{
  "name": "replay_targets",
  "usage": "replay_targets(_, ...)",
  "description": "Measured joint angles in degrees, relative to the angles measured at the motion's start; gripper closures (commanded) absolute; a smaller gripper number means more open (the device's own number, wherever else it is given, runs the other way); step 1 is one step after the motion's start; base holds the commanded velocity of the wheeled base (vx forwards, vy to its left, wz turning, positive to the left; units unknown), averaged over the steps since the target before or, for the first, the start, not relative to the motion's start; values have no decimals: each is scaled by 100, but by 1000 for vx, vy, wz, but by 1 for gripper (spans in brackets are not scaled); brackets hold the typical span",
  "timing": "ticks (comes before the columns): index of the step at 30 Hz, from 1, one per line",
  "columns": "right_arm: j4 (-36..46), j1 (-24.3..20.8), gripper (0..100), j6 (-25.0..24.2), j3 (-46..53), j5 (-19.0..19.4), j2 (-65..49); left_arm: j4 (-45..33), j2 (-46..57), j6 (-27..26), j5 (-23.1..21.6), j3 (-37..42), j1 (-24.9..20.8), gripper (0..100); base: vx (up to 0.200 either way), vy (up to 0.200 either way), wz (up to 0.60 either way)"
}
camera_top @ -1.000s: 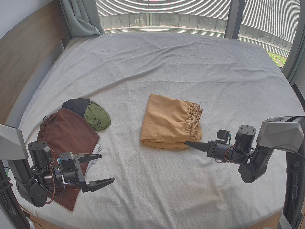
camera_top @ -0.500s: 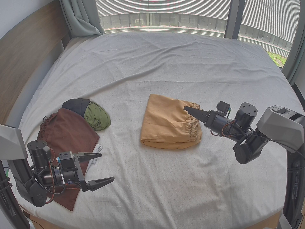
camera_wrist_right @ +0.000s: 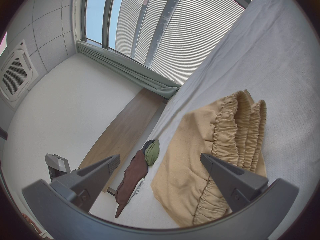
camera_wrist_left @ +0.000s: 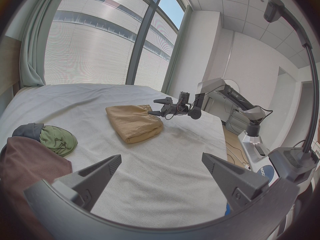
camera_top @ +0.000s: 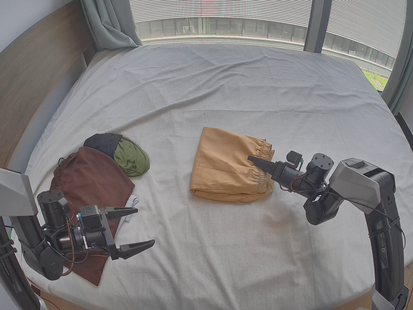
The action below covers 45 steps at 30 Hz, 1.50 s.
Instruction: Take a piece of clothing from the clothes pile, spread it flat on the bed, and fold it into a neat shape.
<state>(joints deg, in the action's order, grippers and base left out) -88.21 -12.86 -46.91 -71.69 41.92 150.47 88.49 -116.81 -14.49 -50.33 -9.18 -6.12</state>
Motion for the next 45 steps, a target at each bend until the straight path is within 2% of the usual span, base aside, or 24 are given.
replay_targets(8,-9,27,0,30,56,-18,68,0,5,7,-2,6,-22,0,0,0,0)
replay_targets(17,-15,2,0,361,868,-95,-879,-11,110,82,9,111,-245,0,0,0,0)
replay_targets(20,-13,-1,0,800,1395,-126,-1292,-48,256,98,15,183,-330,0,0,0,0)
replay_targets(28,-11,27,0,2453,3200,-500,-2428,-197,929,115,20,577,-556,0,0,0,0)
replay_targets(35,-11,90,0,3629,4924,-947,-3823,-430,1653,201,17,791,-1192,0,0,0,0)
replay_targets(39,-6,105,0,3936,5555,-1128,-4606,-485,2000,347,13,813,-1576,0,0,0,0)
replay_targets(45,-2,123,0,4128,6307,-1259,-5993,-547,2800,708,22,819,-2072,0,0,0,0)
